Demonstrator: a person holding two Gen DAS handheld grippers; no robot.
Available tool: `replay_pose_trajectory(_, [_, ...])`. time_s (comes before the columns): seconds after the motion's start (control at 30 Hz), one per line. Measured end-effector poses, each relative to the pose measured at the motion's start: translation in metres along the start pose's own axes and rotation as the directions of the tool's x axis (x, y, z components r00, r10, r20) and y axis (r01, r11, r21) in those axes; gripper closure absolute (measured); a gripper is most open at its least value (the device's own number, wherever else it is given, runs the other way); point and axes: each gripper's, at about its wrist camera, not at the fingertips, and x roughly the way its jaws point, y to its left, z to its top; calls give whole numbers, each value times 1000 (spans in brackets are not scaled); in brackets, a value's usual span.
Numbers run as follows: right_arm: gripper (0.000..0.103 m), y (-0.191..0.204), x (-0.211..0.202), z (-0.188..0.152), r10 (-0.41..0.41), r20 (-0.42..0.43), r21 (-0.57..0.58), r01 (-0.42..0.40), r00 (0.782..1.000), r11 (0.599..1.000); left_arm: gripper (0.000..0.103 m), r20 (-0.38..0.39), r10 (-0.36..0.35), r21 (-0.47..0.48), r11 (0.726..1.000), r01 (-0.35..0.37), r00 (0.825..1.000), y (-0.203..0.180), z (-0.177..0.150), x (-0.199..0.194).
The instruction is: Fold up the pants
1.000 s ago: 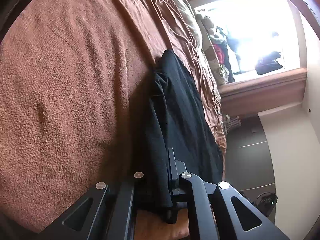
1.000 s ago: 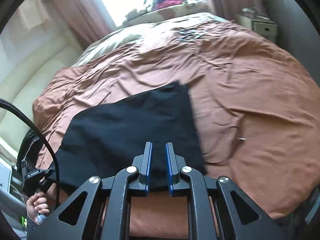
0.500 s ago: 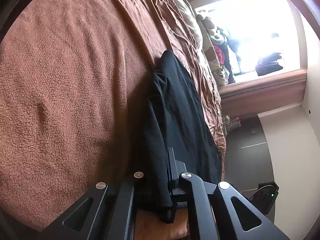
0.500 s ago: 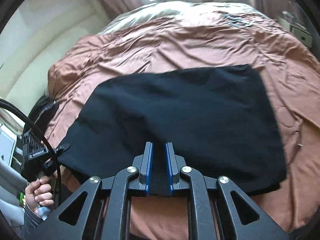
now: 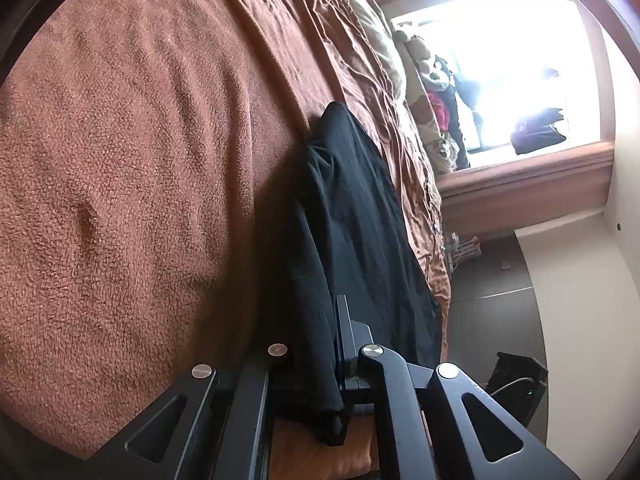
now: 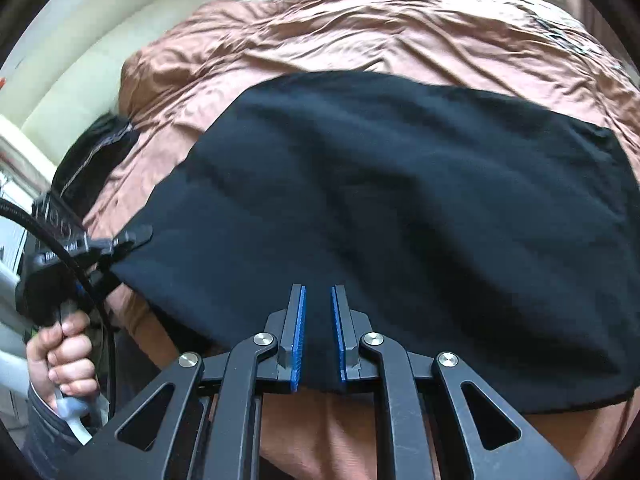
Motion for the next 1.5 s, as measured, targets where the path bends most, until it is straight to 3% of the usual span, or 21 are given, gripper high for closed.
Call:
replay_pose_trajectory(0.13, [93,-9,21,6,-36,-50,5,36,998,999,95,-2,-1,-8,1000,1,1000,-1,-4,-1])
replay_pose_trajectory(0.5, [93,-44,46,61,-115,-69,78,121,991,990,95,-5,10,-27,1000,-10,1000,-2,-8,-1])
replay_pose_trajectory(1.5, [93,-59,93,137,-229,-54,65,232,972,971,95,-15,34,-83,996,-35,999,2,-17,0])
